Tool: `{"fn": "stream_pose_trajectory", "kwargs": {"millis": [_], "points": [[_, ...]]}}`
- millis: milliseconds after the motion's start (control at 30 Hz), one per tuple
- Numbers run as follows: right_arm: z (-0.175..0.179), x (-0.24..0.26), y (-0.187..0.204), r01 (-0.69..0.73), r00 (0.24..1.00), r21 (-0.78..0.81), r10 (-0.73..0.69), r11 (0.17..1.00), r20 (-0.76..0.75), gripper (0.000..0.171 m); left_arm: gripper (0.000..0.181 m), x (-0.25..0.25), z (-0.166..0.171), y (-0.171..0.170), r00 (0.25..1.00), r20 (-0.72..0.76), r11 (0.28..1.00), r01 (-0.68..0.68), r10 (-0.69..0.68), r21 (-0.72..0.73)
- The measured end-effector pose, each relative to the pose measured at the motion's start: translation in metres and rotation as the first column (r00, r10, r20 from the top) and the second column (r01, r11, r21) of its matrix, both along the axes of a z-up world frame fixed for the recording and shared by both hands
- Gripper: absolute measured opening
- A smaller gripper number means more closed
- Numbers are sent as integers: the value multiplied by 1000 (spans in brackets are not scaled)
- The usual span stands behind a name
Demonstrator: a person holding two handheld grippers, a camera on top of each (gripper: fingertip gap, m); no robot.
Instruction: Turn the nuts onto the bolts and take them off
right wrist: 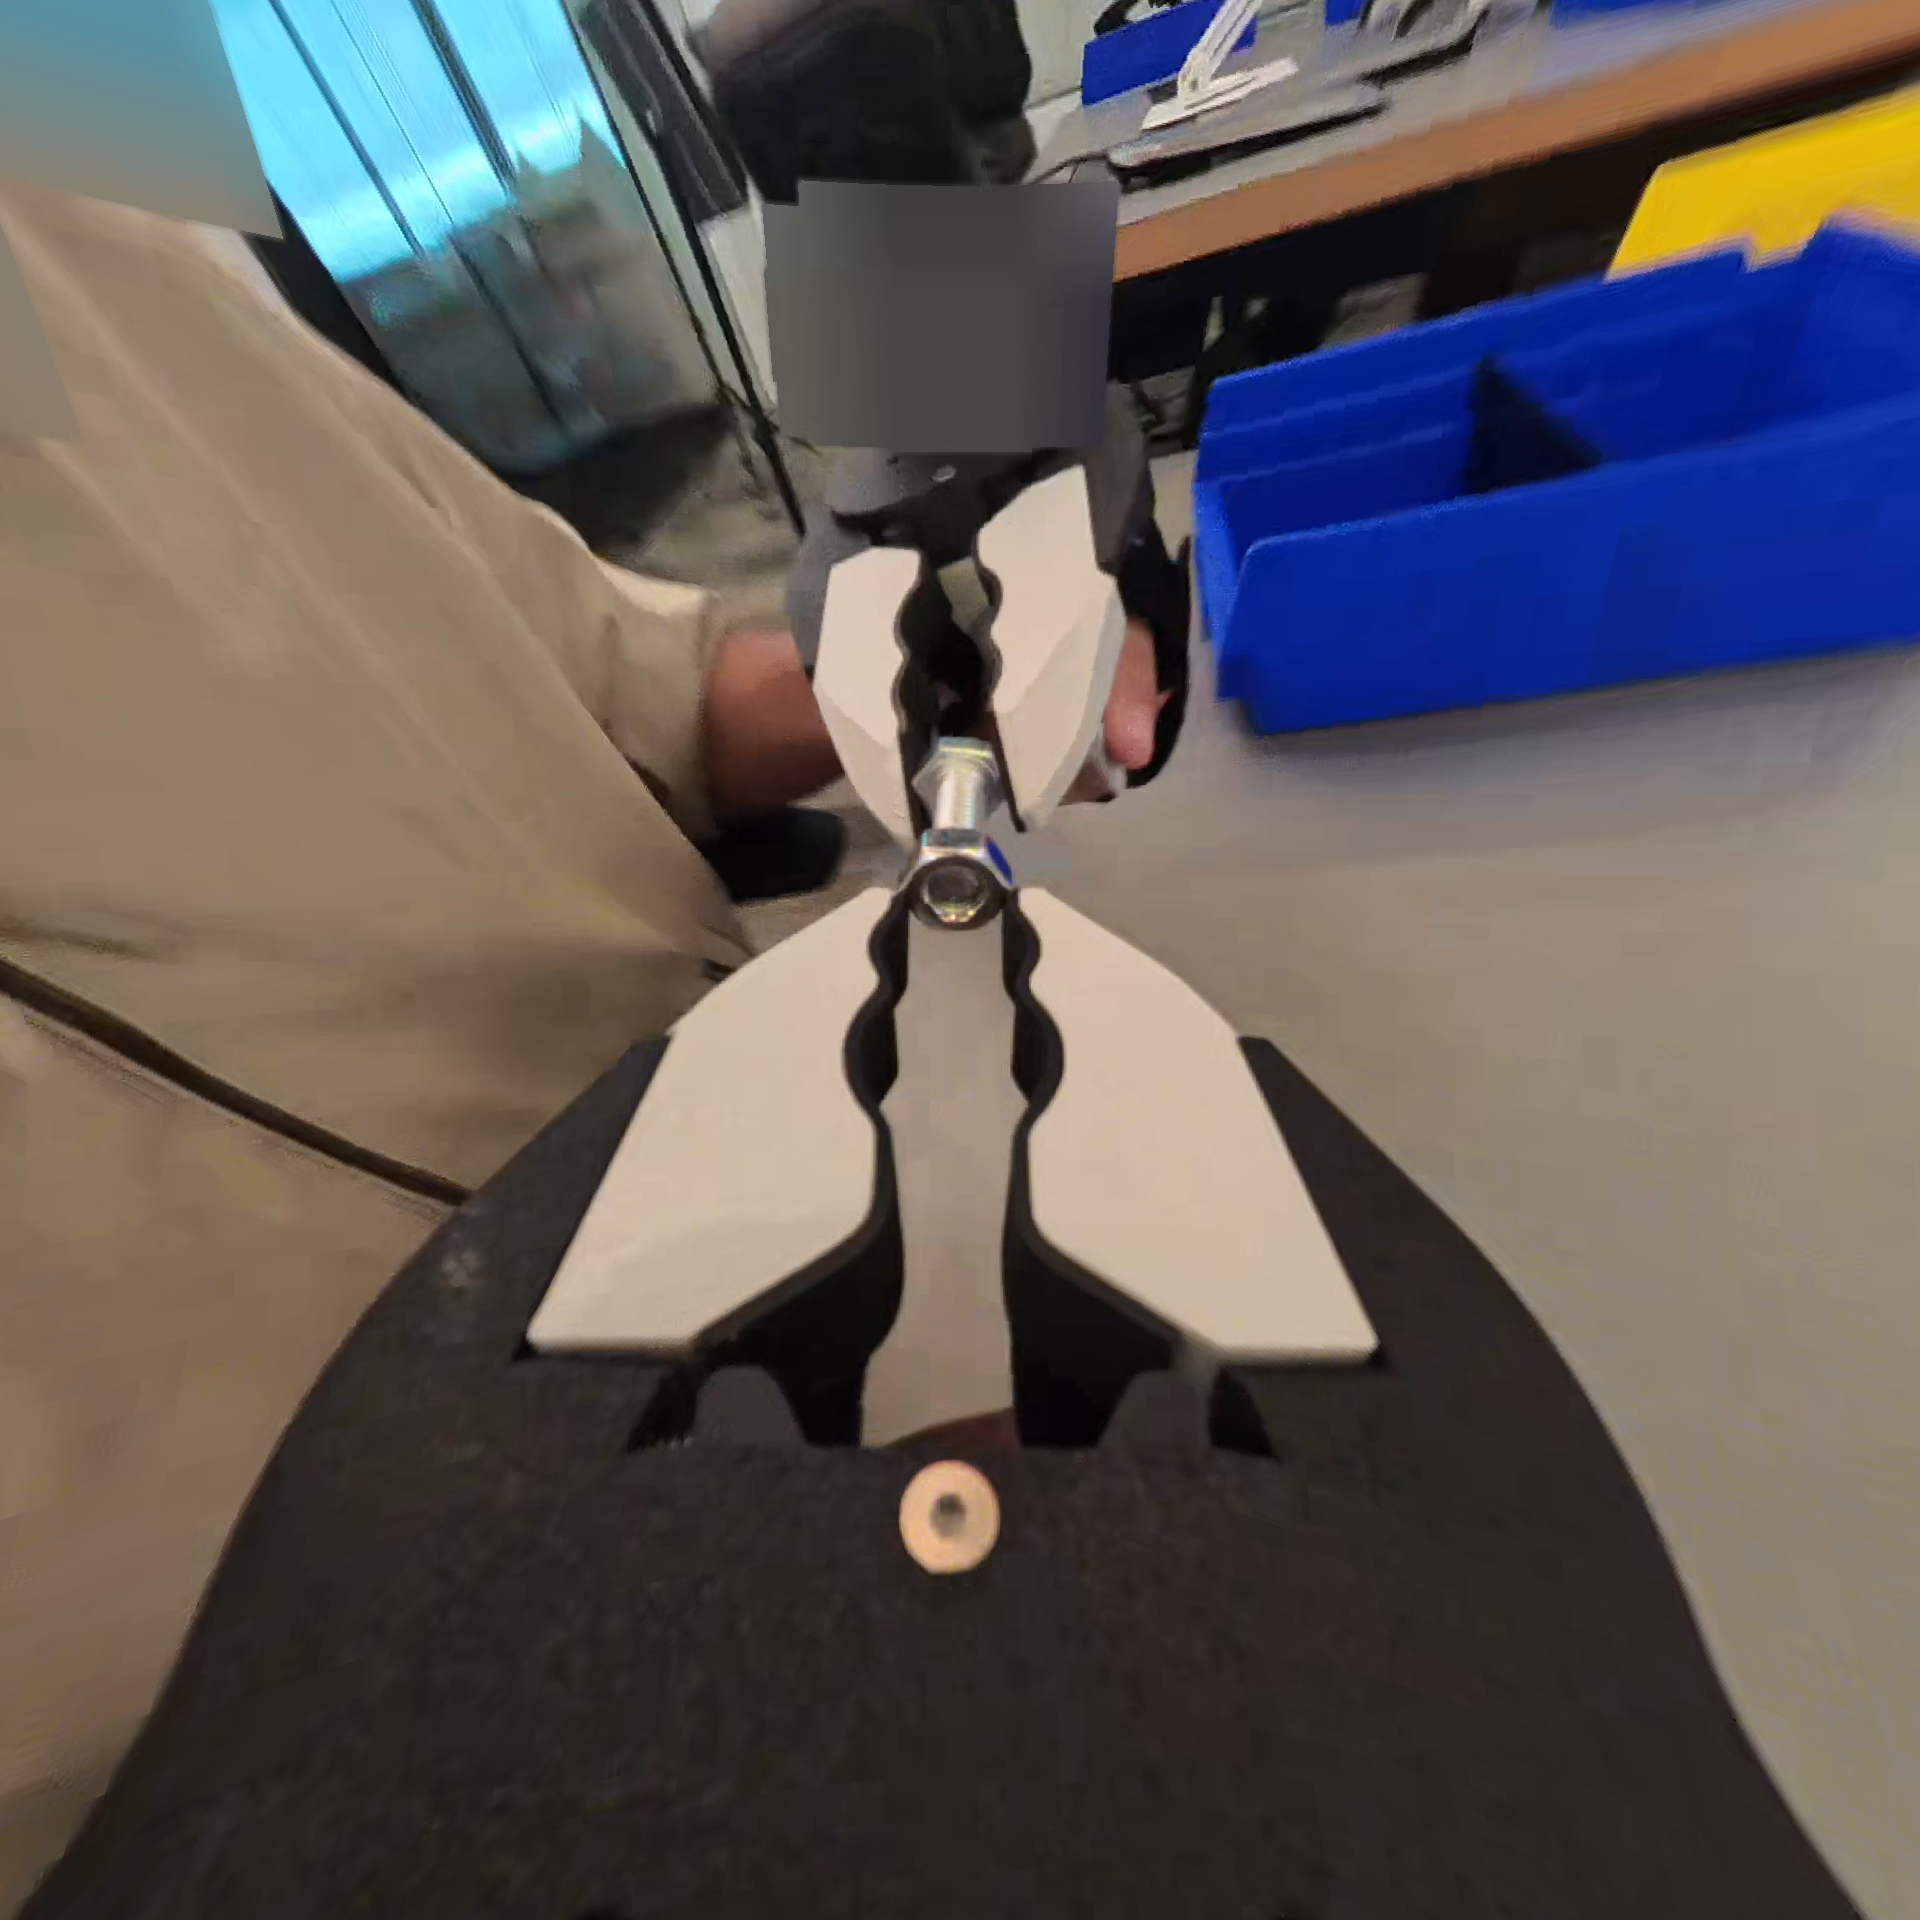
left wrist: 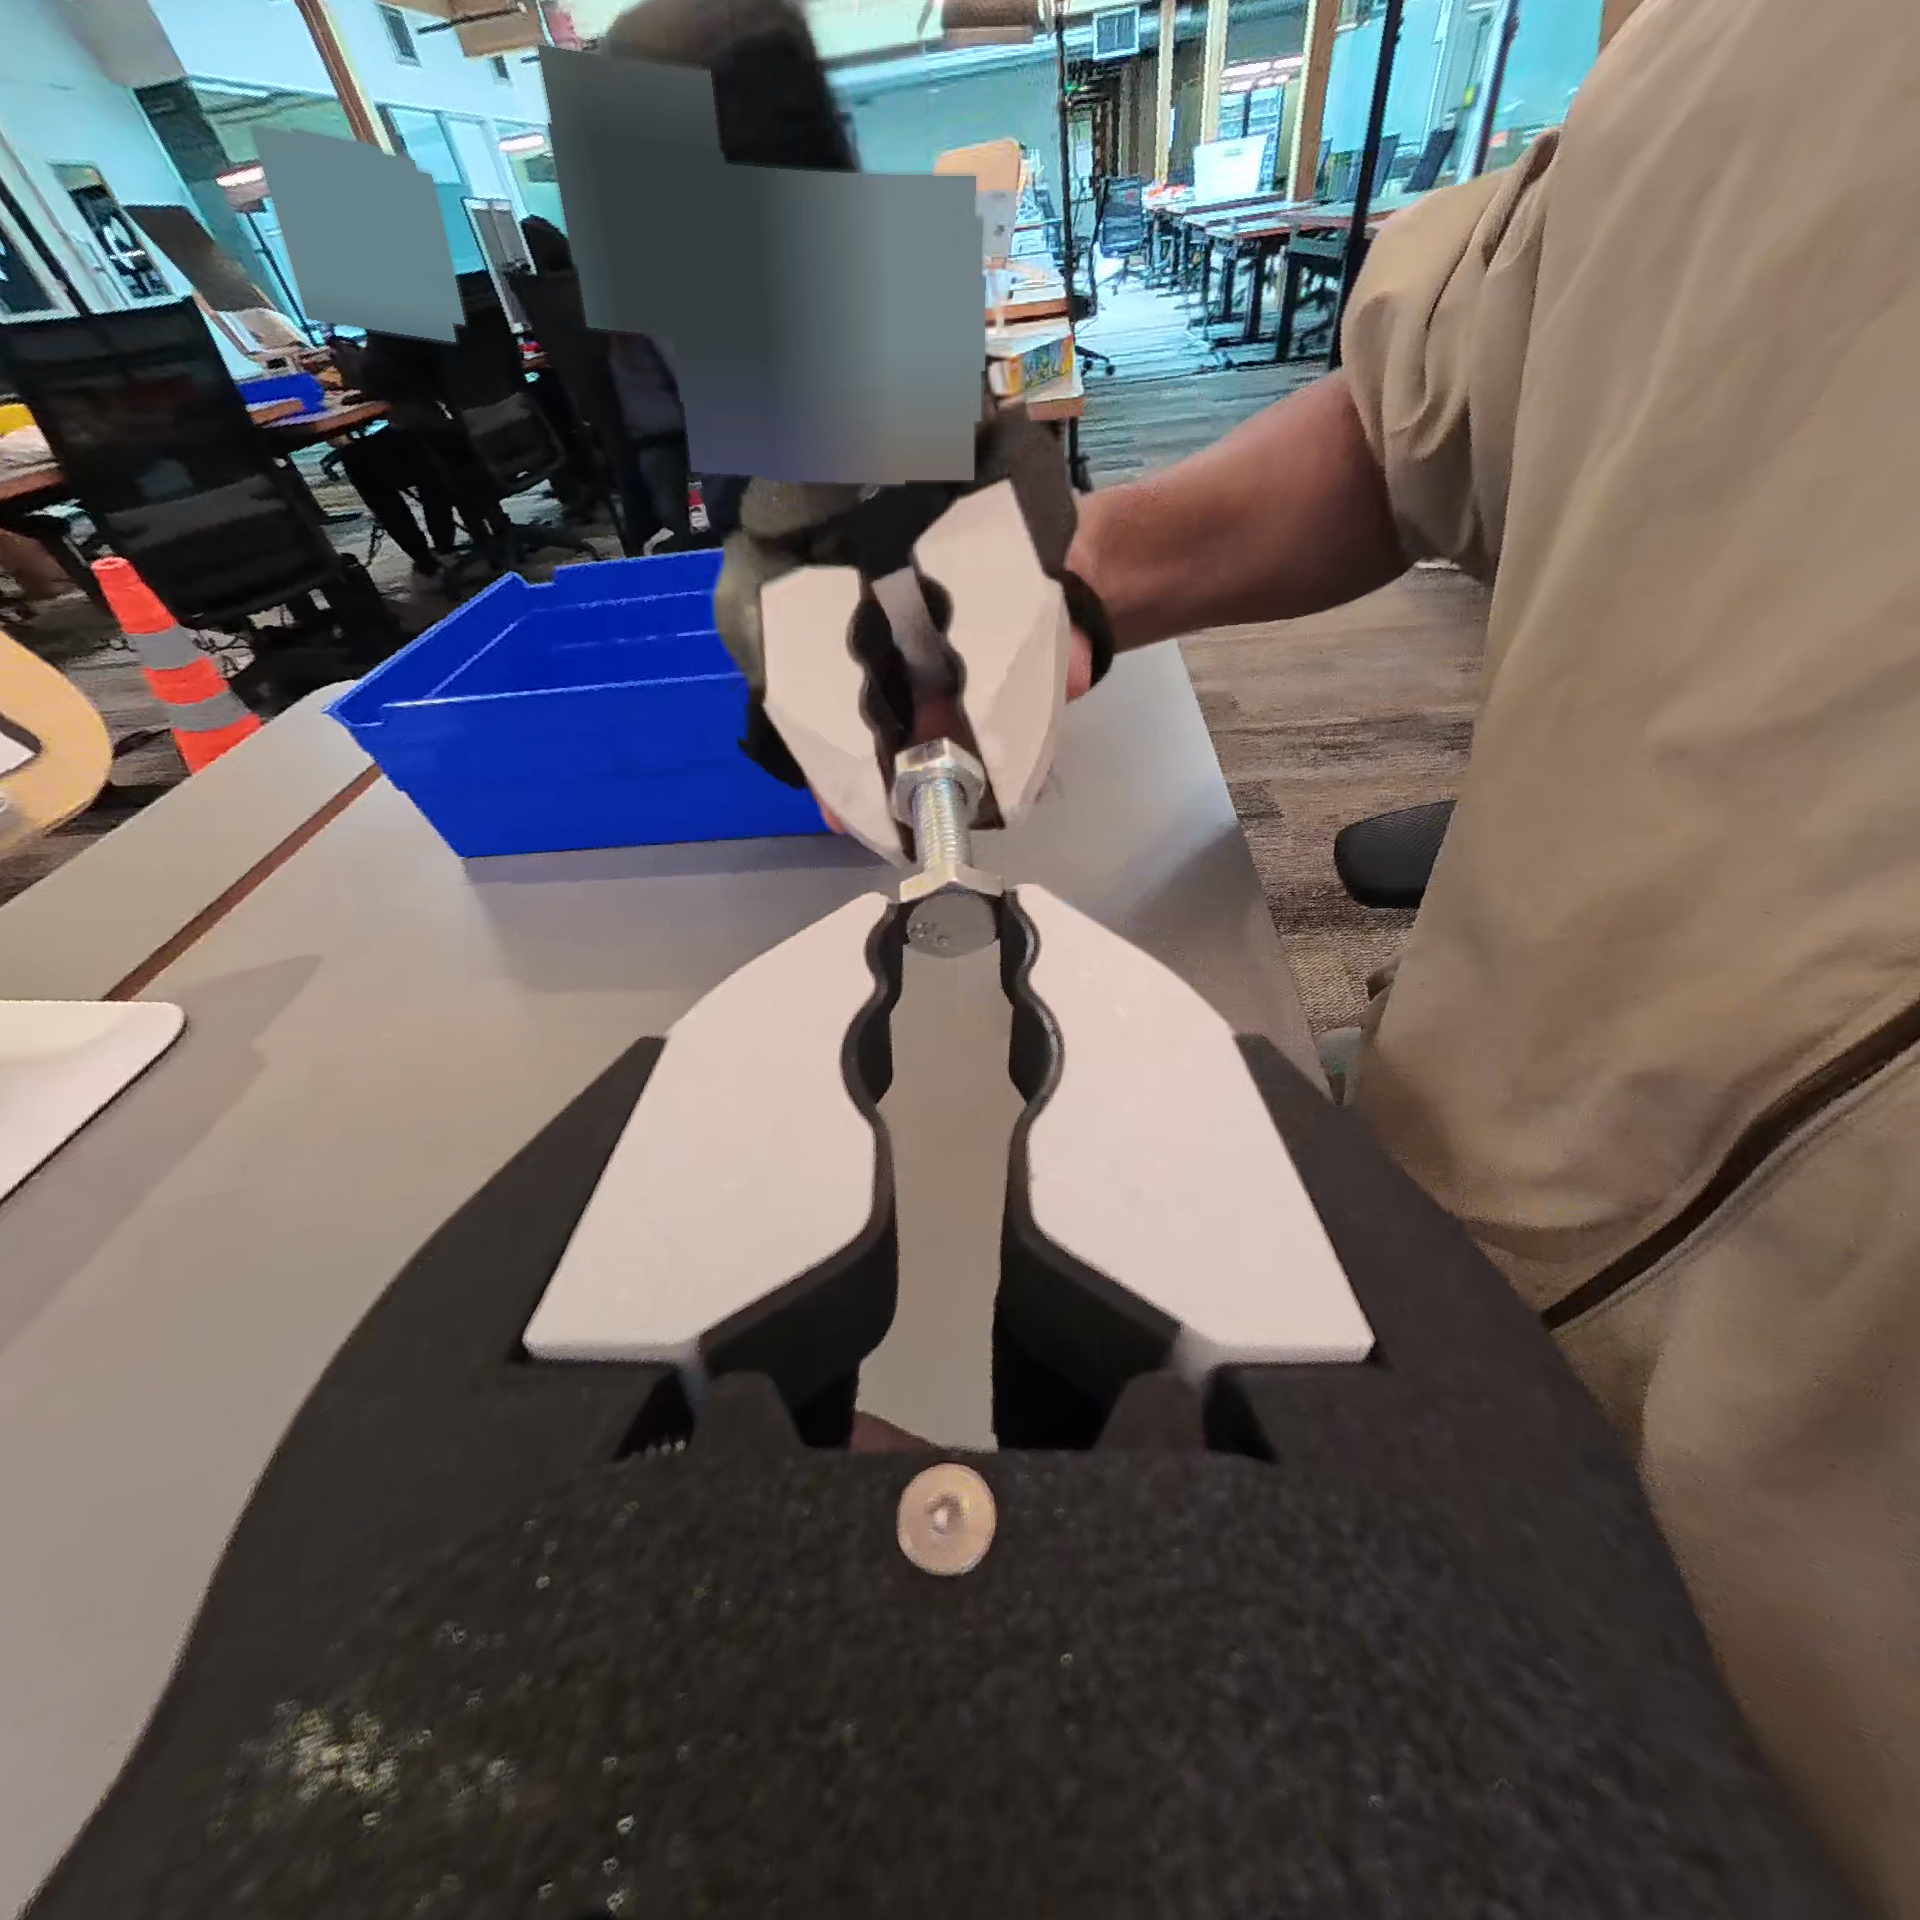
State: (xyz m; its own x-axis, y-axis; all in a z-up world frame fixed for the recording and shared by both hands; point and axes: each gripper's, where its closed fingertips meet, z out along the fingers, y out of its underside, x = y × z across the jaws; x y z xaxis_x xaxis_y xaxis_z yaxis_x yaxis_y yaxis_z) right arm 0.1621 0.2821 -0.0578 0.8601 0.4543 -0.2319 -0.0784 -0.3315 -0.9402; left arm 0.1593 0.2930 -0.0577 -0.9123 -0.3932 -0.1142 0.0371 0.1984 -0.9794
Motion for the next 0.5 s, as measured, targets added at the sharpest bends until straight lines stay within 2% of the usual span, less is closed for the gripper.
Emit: {"fn": "stream_pose_trajectory", "kwargs": {"millis": [67, 100, 167, 200, 233, 300, 367, 433, 500], "points": [[-1, 0, 1, -6, 989, -48, -1, 999, -146, 17, 17, 2, -1, 3, 1000, 2, 1000, -15, 15, 8], [0, -1, 1, -8, 986, -41, 1, 999, -169, 17, 17, 1, -1, 3, 1000, -5, 1000, -8, 8, -3], [-2, 0, 1, 11, 999, 12, -11, 1000, -42, 22, 17, 1, 0, 3, 1000, -21, 999, 1, -2, -33], [-2, 2, 0, 32, 996, 56, -37, 998, 77, 34, 17, 1, -1, 4, 1000, -29, 999, 4, -5, -39], [-1, 2, 0, 42, 976, 112, -65, 993, 208, 38, 17, 1, -2, 4, 999, -44, 999, 13, -15, -52], [4, 3, 0, 41, 860, 242, -157, 970, 486, 38, 17, -1, -2, 3, 996, -80, 995, 41, -49, -90], [8, 4, 0, -4, 683, 322, -232, 947, 693, 38, 17, -3, -2, 1, 990, -111, 989, 77, -91, -128], [0, 5, 3, -49, 559, 298, -221, 953, 799, 38, 17, -7, -2, -2, 981, -134, 981, 117, -138, -153], [0, 3, 3, -87, 523, 308, -220, 947, 824, 30, 17, -9, -3, -5, 975, -147, 977, 142, -165, -159]]}}
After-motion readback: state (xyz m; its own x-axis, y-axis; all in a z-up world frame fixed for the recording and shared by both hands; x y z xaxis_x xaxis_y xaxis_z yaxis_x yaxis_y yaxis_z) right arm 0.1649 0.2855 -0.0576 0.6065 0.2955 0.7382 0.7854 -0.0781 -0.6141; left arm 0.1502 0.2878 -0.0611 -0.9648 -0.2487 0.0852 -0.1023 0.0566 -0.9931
